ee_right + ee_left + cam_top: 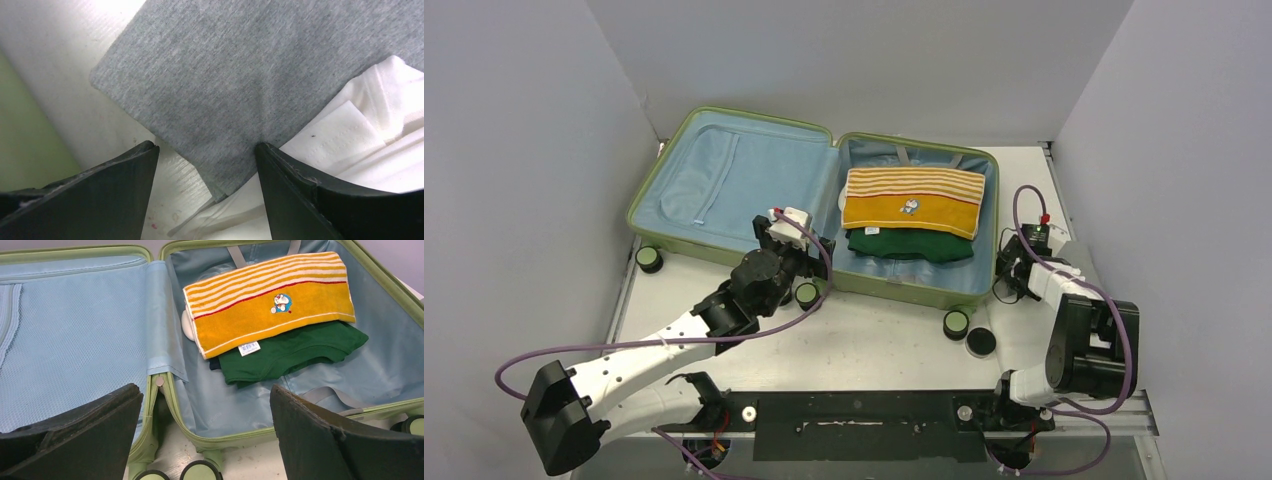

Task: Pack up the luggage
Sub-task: Move the clothes to the corner of the board.

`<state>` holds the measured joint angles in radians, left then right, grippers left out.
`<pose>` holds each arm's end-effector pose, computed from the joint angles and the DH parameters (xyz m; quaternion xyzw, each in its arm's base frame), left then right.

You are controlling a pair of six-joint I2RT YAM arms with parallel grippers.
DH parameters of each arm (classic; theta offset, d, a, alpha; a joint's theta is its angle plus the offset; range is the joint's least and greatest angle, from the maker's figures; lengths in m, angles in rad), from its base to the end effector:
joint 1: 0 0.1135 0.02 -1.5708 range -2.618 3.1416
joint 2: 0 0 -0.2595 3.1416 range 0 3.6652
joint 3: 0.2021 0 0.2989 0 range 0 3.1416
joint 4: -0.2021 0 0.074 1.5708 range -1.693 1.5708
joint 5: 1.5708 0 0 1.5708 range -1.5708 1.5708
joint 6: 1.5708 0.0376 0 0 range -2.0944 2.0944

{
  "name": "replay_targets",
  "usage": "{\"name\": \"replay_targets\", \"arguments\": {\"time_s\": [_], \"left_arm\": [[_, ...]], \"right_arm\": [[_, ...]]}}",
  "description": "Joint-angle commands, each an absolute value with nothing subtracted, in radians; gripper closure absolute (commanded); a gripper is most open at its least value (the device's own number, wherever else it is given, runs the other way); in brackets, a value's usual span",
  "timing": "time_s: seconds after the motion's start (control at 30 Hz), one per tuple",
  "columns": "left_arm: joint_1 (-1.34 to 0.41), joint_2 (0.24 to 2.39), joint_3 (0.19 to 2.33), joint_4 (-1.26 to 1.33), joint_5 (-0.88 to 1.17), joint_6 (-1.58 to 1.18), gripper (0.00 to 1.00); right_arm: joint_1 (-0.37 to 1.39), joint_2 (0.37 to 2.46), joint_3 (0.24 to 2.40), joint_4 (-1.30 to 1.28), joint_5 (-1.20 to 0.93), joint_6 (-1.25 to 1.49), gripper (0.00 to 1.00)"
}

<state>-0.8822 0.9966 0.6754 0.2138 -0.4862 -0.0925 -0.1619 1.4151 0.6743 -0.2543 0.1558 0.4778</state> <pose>0.1931 -0.2069 0.2844 0.1293 0.7285 -0.1454 0.6569 0.2920 -0.0536 0.1233 0.3216 0.9005 -0.0292 0.2912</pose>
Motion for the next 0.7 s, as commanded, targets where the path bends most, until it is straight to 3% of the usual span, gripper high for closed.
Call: {"name": "replay_targets", "arguments": {"time_s": [0.0, 0.37, 0.67], "left_arm": [[-0.885, 0.998, 0.716, 0.235, -0.496, -0.085, 0.03], [-0.887, 1.008, 0.718, 0.23, -0.498, -0.085, 0.03], [-0.887, 1.02, 0.722, 0.224, -0.498, -0.083, 0.03]], "right_arm": [[-0.159, 1.463, 0.666, -0.205, 0.176, 0.479, 0.31], [-0.23, 1.586, 0.715, -0.192, 0.124, 0.508, 0.64], [-0.231, 1.615, 0.843, -0.195, 0.034, 0.575, 0.78]]}}
